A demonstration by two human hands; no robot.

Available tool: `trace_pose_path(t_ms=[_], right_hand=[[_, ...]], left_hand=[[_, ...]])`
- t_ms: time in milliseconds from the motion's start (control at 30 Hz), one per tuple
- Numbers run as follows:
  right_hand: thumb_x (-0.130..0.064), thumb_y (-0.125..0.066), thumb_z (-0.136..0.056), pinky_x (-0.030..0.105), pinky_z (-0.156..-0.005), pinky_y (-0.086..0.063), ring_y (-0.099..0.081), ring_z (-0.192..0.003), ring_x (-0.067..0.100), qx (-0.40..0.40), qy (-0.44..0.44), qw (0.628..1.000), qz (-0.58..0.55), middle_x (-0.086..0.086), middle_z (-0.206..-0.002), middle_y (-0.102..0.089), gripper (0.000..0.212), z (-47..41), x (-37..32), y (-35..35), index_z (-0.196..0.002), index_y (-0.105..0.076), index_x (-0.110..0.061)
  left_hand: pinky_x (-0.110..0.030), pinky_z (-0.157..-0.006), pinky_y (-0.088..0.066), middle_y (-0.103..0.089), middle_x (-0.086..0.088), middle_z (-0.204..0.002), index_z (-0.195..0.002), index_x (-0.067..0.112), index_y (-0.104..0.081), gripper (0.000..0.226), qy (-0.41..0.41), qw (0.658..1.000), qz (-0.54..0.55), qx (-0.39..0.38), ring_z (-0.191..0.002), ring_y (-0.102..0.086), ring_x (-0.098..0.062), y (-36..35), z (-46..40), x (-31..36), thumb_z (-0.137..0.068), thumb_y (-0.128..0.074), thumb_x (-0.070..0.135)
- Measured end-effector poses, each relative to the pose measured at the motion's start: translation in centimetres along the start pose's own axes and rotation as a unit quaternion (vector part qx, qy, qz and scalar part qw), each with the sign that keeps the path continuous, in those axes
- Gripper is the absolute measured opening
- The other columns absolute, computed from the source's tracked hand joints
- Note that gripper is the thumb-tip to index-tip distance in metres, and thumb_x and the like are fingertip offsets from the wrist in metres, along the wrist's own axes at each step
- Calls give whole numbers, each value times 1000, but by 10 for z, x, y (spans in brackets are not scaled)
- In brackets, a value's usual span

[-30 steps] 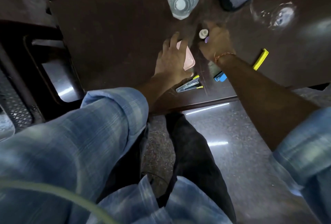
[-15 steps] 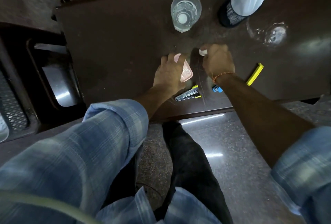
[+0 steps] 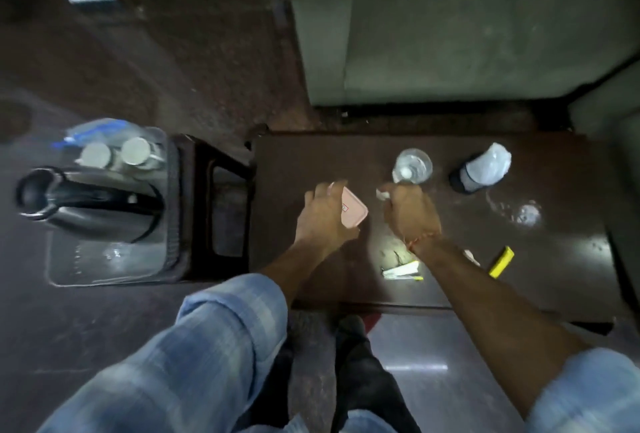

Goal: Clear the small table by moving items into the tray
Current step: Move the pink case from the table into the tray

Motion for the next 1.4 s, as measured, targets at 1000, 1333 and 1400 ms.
trace_pose_path(t_ms=[1000, 1333, 1400], right_hand=[[-10, -47, -91, 38, -81, -53, -65, -100, 33, -107, 327, 936, 71, 12, -108, -64, 32, 48, -444, -110, -114, -68, -18], [-7, -45, -93, 34, -79, -53, -67, -101, 30, -160, 260, 942, 139, 10, -106, -70, 31, 26, -446, -168, -113, -66, -17], [-7, -45, -93, 35, -81, -55, -67, -102, 30, -173, 233, 946, 145, 11, -108, -69, 32, 24, -447, -178, -115, -65, -18]], left_hand=[[-35, -117, -24, -25, -9, -154, -152, 11, -15, 109, 129, 982, -133, 22, -141, -28, -27, 226, 201, -388, -69, -82, 33], [-39, -115, -29, -28, -6, -153, -153, 12, -18, 98, 26, 955, -284, -85, -140, -27, -27, 223, 153, -448, -77, -77, 28], [-38, -113, -31, -29, -5, -154, -152, 12, -20, 92, 14, 950, -295, -99, -139, -30, -26, 220, 148, -465, -80, -75, 26]])
Point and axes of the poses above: each hand's wrist, its own z-axis away from the middle knuckle, its own y-axis out of the back of the hand, x = y × z, the point moved 4 cm from there along -z, towards the middle knuckle
